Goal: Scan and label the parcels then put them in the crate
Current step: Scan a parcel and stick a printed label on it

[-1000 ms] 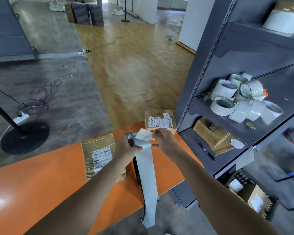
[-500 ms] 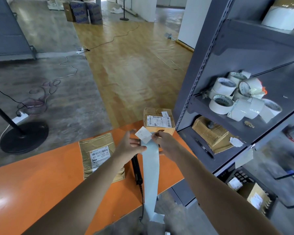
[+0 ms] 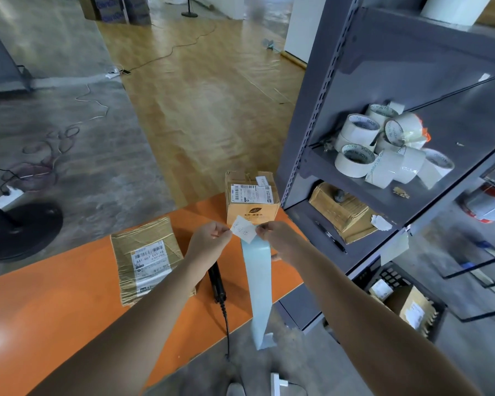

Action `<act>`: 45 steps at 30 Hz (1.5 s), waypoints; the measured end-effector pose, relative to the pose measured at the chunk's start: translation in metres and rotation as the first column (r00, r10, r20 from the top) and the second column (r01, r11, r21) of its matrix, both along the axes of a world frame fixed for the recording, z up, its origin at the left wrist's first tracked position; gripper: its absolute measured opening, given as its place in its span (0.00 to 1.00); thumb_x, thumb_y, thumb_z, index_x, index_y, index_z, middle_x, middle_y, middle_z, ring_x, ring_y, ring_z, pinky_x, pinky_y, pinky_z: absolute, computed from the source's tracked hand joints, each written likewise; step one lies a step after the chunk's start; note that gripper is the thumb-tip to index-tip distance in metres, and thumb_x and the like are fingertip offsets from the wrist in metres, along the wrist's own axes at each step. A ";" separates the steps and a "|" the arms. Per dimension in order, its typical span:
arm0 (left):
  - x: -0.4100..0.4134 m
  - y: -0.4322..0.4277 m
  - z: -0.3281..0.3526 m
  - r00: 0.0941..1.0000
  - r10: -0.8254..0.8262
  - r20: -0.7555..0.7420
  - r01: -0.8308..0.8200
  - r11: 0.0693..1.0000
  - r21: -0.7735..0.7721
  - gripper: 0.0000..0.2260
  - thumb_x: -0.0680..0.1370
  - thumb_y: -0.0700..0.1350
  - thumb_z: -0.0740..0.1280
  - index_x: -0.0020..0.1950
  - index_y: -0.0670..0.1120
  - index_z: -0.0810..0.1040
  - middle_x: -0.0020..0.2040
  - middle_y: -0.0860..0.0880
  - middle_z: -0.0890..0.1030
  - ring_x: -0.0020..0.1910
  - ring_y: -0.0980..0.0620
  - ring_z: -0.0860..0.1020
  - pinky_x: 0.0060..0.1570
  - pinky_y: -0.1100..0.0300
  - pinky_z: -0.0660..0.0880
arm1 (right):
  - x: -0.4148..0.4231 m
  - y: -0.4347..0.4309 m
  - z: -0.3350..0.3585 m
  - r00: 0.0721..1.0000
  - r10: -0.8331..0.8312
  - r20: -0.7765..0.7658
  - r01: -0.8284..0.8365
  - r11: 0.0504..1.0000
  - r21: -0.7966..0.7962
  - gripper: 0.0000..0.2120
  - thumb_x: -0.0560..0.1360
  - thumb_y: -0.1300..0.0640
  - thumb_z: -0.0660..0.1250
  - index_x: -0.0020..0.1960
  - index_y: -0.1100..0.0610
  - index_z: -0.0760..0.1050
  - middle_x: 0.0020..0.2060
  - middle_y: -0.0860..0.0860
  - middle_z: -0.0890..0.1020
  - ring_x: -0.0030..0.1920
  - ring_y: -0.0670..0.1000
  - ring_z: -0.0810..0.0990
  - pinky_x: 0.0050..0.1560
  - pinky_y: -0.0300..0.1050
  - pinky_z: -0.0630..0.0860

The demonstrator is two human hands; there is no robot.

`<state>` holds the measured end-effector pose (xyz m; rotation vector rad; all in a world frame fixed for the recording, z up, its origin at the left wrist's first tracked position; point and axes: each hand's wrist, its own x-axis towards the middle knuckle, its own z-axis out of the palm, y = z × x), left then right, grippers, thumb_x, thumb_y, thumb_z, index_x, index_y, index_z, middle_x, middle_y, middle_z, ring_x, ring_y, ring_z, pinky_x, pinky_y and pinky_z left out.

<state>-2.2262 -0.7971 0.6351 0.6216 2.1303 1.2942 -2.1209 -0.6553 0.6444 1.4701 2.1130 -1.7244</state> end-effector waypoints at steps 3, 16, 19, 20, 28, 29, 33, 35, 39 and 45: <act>0.003 0.006 -0.003 0.999 -0.011 0.034 0.011 1.000 -0.005 0.02 0.78 0.44 0.66 0.46 0.48 0.77 0.46 0.54 0.79 0.48 0.54 0.77 0.50 0.55 0.77 | 0.004 0.003 -0.004 1.000 0.009 0.025 -0.009 1.000 0.018 0.14 0.82 0.53 0.61 0.65 0.55 0.73 0.56 0.52 0.77 0.58 0.56 0.73 0.56 0.58 0.79; 0.008 0.026 -0.029 0.998 0.046 0.050 -0.041 0.994 -0.102 0.03 0.78 0.45 0.64 0.45 0.49 0.75 0.42 0.49 0.78 0.39 0.52 0.75 0.38 0.58 0.72 | 0.014 0.018 -0.028 0.987 0.152 0.059 -0.159 0.978 0.133 0.13 0.79 0.59 0.65 0.59 0.46 0.68 0.58 0.55 0.77 0.40 0.51 0.74 0.35 0.40 0.73; 0.006 0.030 -0.034 0.992 0.102 0.080 -0.091 0.988 -0.128 0.03 0.77 0.44 0.64 0.45 0.49 0.76 0.41 0.49 0.78 0.39 0.50 0.75 0.38 0.57 0.71 | 0.010 0.017 -0.042 0.977 0.202 0.063 -0.211 0.960 0.187 0.21 0.78 0.63 0.65 0.66 0.46 0.65 0.53 0.56 0.78 0.34 0.48 0.72 0.29 0.38 0.70; 0.004 0.030 -0.035 0.986 0.134 0.101 -0.121 0.984 -0.127 0.03 0.77 0.43 0.63 0.44 0.49 0.76 0.41 0.48 0.78 0.39 0.49 0.75 0.39 0.56 0.72 | 0.009 0.017 -0.047 0.976 0.210 0.061 -0.218 0.955 0.201 0.25 0.78 0.64 0.66 0.68 0.45 0.63 0.49 0.55 0.77 0.33 0.48 0.73 0.30 0.38 0.70; -0.006 0.015 -0.054 0.963 0.220 0.157 -0.187 0.961 -0.202 0.03 0.79 0.46 0.64 0.49 0.48 0.77 0.47 0.47 0.80 0.48 0.49 0.79 0.54 0.48 0.79 | -0.001 0.012 -0.087 0.923 0.291 0.252 -0.376 0.819 0.433 0.30 0.75 0.60 0.68 0.72 0.49 0.58 0.46 0.54 0.79 0.41 0.53 0.77 0.41 0.49 0.77; -0.006 0.014 -0.056 0.957 0.233 0.173 -0.197 0.960 -0.202 0.03 0.79 0.45 0.64 0.47 0.48 0.77 0.47 0.47 0.80 0.48 0.49 0.79 0.54 0.47 0.79 | -0.003 0.009 -0.094 0.916 0.286 0.281 -0.390 0.798 0.459 0.29 0.75 0.58 0.68 0.71 0.48 0.59 0.48 0.53 0.80 0.45 0.54 0.79 0.48 0.53 0.78; -0.002 0.009 -0.060 0.910 0.300 0.286 -0.249 0.947 -0.200 0.04 0.80 0.43 0.64 0.45 0.48 0.75 0.47 0.44 0.80 0.46 0.49 0.78 0.46 0.52 0.79 | -0.011 0.002 -0.106 0.883 0.293 0.366 -0.454 0.728 0.513 0.21 0.77 0.56 0.66 0.66 0.48 0.61 0.44 0.51 0.82 0.46 0.55 0.81 0.52 0.48 0.68; -0.002 0.007 -0.062 0.878 0.330 0.347 -0.277 0.941 -0.194 0.03 0.80 0.42 0.65 0.47 0.46 0.76 0.46 0.45 0.79 0.46 0.50 0.78 0.42 0.57 0.76 | -0.013 -0.002 -0.109 0.874 0.283 0.395 -0.467 0.710 0.527 0.20 0.77 0.55 0.67 0.64 0.48 0.61 0.42 0.50 0.82 0.45 0.54 0.81 0.51 0.48 0.64; -0.002 0.003 -0.058 0.850 0.343 0.401 -0.300 0.939 -0.168 0.05 0.80 0.41 0.65 0.54 0.43 0.76 0.44 0.46 0.77 0.42 0.52 0.76 0.48 0.55 0.75 | -0.010 -0.009 -0.117 0.835 0.299 0.462 -0.529 0.665 0.526 0.23 0.75 0.49 0.70 0.64 0.48 0.62 0.46 0.50 0.82 0.49 0.54 0.81 0.54 0.50 0.65; -0.006 -0.009 -0.040 0.850 0.351 0.392 -0.329 0.936 -0.124 0.06 0.81 0.41 0.64 0.56 0.42 0.76 0.46 0.47 0.78 0.45 0.52 0.77 0.45 0.56 0.74 | -0.022 -0.002 -0.092 0.914 0.303 0.270 -0.404 0.745 0.531 0.10 0.80 0.47 0.61 0.56 0.52 0.74 0.51 0.51 0.78 0.55 0.54 0.75 0.55 0.51 0.67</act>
